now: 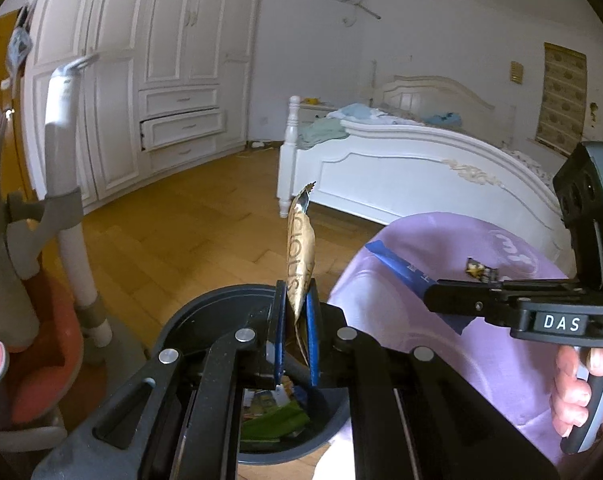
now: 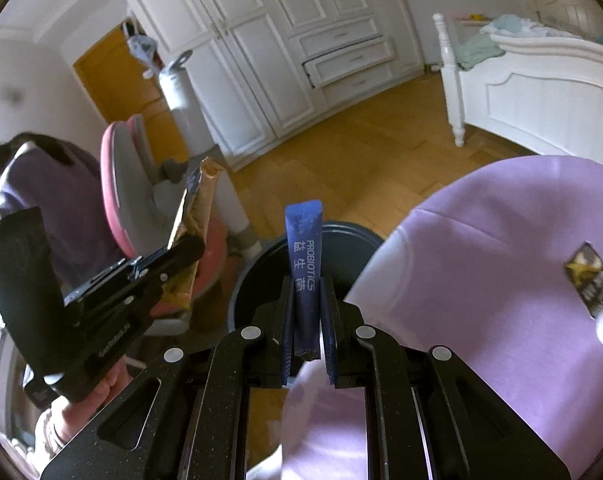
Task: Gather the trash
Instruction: 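Carry both items over the black bin and open both tools to drop them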
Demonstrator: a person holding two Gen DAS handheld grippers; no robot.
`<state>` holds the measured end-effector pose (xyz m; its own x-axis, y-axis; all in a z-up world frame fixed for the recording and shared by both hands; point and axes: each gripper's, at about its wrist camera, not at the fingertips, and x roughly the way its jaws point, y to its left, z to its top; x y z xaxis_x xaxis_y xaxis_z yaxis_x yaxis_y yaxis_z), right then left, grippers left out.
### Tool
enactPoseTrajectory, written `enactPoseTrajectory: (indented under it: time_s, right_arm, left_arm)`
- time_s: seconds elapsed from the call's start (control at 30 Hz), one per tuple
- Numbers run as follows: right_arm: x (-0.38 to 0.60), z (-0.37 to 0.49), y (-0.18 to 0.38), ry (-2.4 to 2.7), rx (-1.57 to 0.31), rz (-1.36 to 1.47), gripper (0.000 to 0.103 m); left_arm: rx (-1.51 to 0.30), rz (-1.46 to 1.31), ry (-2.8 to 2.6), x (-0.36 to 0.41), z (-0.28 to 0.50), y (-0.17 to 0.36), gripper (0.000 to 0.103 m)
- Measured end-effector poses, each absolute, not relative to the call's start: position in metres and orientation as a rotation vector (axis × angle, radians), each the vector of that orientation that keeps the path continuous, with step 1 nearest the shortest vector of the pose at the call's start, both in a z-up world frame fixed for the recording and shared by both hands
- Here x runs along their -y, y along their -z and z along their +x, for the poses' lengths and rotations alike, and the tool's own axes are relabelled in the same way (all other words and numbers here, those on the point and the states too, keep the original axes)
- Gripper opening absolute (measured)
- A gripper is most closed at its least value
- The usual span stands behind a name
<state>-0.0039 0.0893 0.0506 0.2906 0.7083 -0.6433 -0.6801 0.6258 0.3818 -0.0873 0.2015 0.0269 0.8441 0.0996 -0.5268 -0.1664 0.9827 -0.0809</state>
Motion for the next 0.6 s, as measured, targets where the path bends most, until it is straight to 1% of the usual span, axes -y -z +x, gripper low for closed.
enactPoseTrajectory:
  time_s: [0.27,0.5,0.53,0.57,0.6]
  right_arm:
    - [-0.126,0.012,-0.036,-0.931,-0.924,0.019,0.014]
    - [-0.145,0.02,-0.031,-0.946,-0.921,0.008,0.014]
    - [-0.149,0.023,-0.031,-0.95,-0.922,0.009,0.018]
    - [-0.154,0.026,-0.03,-0.951,-0.929,0.01,0.027]
    - [-0.157,0.029,-0.029,-0.947,-0.931,0.014,0.032]
  left_arm:
    - [-0.58,-0.131,-0.179,-0.229,-0.079,-0.012,0.011]
    - [-0.601,-0.113,-0.197,-0.244,-0.069,-0.004,0.012]
    - [-0.609,-0.114,-0.197,-0.245,-0.067,-0.002,0.012]
    - [-0.616,-0.116,-0.199,-0.246,-0.065,-0.001,0.014]
    - [-0.625,-0.117,-0.204,-0.248,-0.062,0.001,0.015]
